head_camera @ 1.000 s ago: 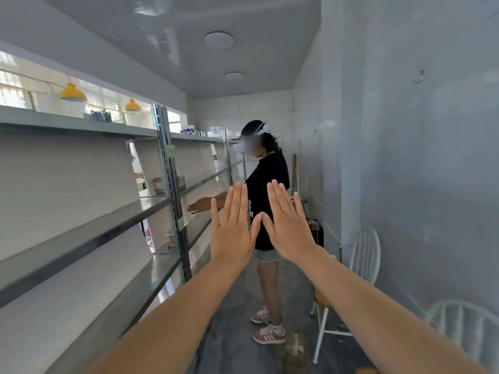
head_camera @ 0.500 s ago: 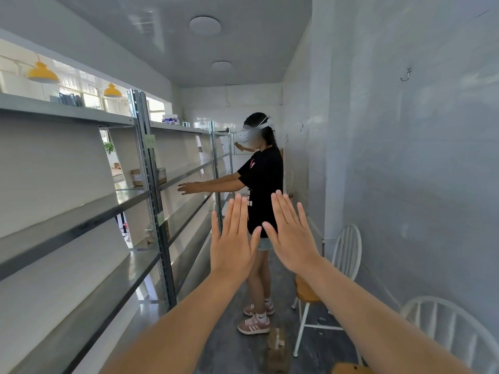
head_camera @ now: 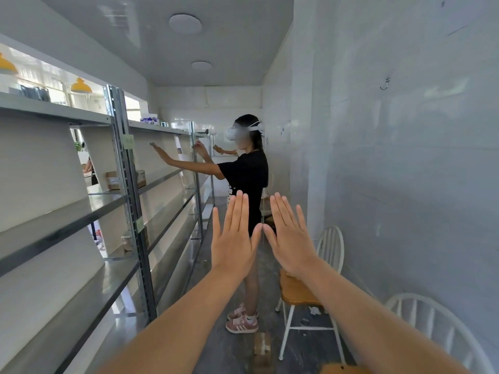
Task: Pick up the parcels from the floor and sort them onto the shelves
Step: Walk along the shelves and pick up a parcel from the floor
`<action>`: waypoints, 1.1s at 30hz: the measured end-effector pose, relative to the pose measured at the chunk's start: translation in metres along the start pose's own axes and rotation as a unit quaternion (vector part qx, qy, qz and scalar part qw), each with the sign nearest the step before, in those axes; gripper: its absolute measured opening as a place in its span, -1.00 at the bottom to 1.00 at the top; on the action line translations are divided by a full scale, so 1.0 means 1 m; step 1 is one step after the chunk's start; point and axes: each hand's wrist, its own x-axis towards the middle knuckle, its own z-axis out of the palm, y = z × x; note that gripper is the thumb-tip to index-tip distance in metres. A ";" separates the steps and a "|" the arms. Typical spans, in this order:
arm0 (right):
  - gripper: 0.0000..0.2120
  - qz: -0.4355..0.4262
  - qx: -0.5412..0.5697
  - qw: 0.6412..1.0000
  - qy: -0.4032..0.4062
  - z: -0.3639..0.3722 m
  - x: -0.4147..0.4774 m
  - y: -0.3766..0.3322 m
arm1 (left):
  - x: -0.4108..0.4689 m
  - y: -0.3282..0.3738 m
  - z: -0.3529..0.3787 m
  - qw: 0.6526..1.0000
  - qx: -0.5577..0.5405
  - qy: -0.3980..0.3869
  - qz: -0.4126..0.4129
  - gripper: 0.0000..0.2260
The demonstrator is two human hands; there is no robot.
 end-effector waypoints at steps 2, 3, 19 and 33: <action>-0.34 0.001 -0.002 1.000 0.005 0.005 0.007 -0.003 | 0.005 -0.006 0.006 1.000 -0.001 0.002 0.000 -0.39; -0.35 0.000 -0.005 1.000 0.007 0.007 0.010 -0.004 | 0.008 -0.009 0.008 1.000 -0.002 0.003 -0.001 -0.39; -0.40 0.012 -0.057 0.998 -0.039 0.062 0.043 -0.044 | 0.019 -0.082 0.047 0.999 -0.040 0.004 0.028 -0.39; -0.39 0.031 -0.056 0.997 -0.053 0.087 0.049 -0.034 | 0.026 -0.085 0.076 0.998 -0.060 -0.015 0.030 -0.38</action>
